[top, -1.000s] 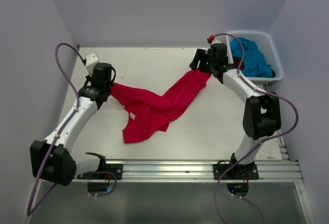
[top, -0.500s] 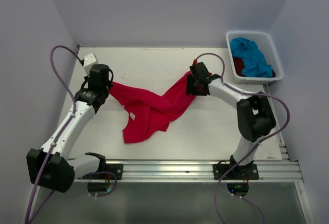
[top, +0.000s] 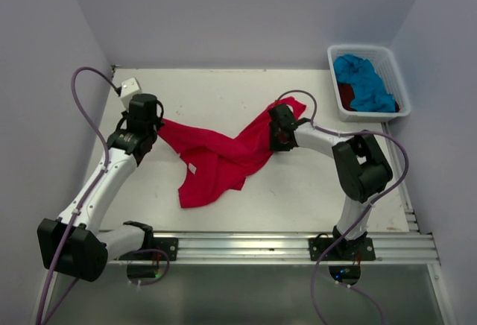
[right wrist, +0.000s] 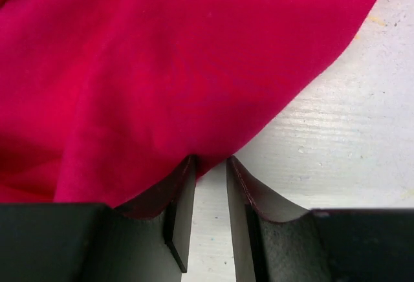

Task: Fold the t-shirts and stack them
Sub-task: Flatten out the tshirt

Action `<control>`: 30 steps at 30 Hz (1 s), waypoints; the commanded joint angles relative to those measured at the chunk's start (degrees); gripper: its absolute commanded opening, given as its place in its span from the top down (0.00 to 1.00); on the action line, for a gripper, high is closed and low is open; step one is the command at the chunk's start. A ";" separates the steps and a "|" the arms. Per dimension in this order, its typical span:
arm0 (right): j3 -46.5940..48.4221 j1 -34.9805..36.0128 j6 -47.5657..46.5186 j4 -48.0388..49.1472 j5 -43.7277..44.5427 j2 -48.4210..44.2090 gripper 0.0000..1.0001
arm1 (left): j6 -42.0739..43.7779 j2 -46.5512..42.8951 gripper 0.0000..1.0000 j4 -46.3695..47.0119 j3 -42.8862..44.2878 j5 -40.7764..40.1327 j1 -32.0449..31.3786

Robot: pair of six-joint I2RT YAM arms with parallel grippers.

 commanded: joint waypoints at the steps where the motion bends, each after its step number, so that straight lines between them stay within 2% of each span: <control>1: -1.33 0.32 0.46 0.76 -0.05 1.72 0.69 | -1.61 -2.12 1.00 0.78 -0.69 -0.39 0.49; 6: 0.50 1.72 -0.24 -1.17 1.88 -2.85 0.70 | -1.44 -2.65 1.00 0.78 -0.87 -0.30 0.49; 9: 1.91 2.34 -0.94 -3.36 3.98 -5.66 0.86 | -1.44 -2.65 1.00 0.78 -0.96 0.13 0.49; 10: 2.09 2.42 -1.03 -3.54 4.69 -6.02 0.97 | -1.44 -2.73 1.00 0.87 -1.05 0.22 0.49; 11: 2.27 2.42 -1.29 -3.72 5.30 -6.46 1.00 | -1.70 -2.65 1.00 0.78 -1.05 0.31 0.49; 24: 2.27 2.60 -1.91 -3.46 8.74 -6.20 1.00 | -1.17 -3.35 1.00 0.78 -1.66 0.40 0.49; 30: 1.84 2.60 -3.22 -1.62 6.03 -9.79 1.00 | -1.08 -3.35 1.00 0.96 -1.66 0.57 0.49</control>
